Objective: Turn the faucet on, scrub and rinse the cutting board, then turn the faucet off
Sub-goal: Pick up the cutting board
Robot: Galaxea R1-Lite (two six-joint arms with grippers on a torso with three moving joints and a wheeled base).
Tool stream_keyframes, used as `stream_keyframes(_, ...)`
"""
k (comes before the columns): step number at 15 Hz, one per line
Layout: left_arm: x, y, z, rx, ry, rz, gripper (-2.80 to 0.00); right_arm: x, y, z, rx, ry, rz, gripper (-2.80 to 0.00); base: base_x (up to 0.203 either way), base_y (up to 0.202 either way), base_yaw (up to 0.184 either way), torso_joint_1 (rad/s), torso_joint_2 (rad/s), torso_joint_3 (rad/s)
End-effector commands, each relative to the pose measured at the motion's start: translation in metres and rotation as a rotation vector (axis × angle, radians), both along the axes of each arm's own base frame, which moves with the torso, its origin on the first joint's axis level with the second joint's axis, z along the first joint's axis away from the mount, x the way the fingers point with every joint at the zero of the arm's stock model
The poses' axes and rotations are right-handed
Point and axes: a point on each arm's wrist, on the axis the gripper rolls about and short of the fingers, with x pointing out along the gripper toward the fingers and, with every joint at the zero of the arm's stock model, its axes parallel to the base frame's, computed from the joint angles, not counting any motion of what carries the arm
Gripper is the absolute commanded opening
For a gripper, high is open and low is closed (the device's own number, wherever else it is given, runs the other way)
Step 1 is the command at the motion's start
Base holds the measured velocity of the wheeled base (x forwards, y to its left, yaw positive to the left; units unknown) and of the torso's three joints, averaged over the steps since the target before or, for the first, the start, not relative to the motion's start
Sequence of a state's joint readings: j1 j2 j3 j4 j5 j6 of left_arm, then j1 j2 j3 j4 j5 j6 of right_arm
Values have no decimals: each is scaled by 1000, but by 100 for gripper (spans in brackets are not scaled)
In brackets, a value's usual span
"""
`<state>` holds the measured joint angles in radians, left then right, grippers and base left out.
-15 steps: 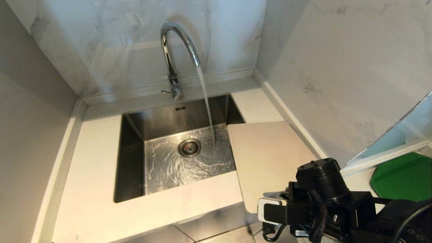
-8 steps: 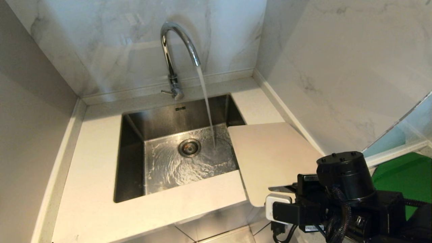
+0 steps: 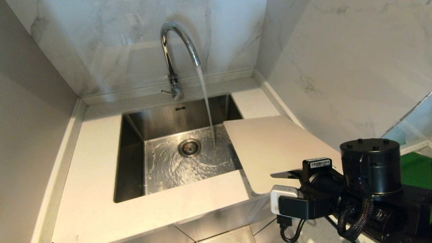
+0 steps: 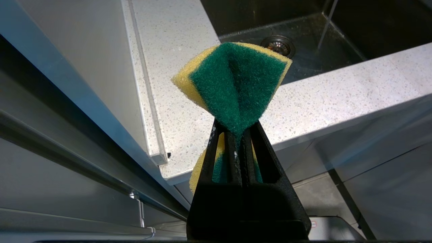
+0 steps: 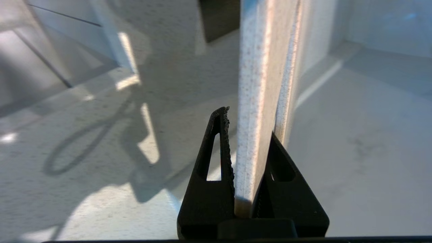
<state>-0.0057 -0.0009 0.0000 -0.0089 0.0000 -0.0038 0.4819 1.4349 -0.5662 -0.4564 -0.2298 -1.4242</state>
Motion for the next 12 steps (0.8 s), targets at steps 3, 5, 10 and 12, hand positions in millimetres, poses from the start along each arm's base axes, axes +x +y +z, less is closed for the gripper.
stream_keyframes(3, 0, 0, 0, -1, 2, 0, -280, -8, -4, 12, -14, -63, 15, -280, 0, 0, 0, 0, 0, 0)
stream_keyframes(5, 0, 0, 0, -1, 1, 0, -280, -13, -7, 17, -26, -93, 25, -280, 0, 0, 0, 0, 0, 0)
stream_keyframes(10, 0, 0, 0, -1, 1, 0, -280, -22, -11, 23, -22, -124, 62, -280, 0, 0, 0, 0, 0, 0)
stream_keyframes(12, 0, 0, 0, -1, 2, 0, -280, -22, -10, 26, -71, -152, 119, -280, 0, 0, 0, 0, 0, 0)
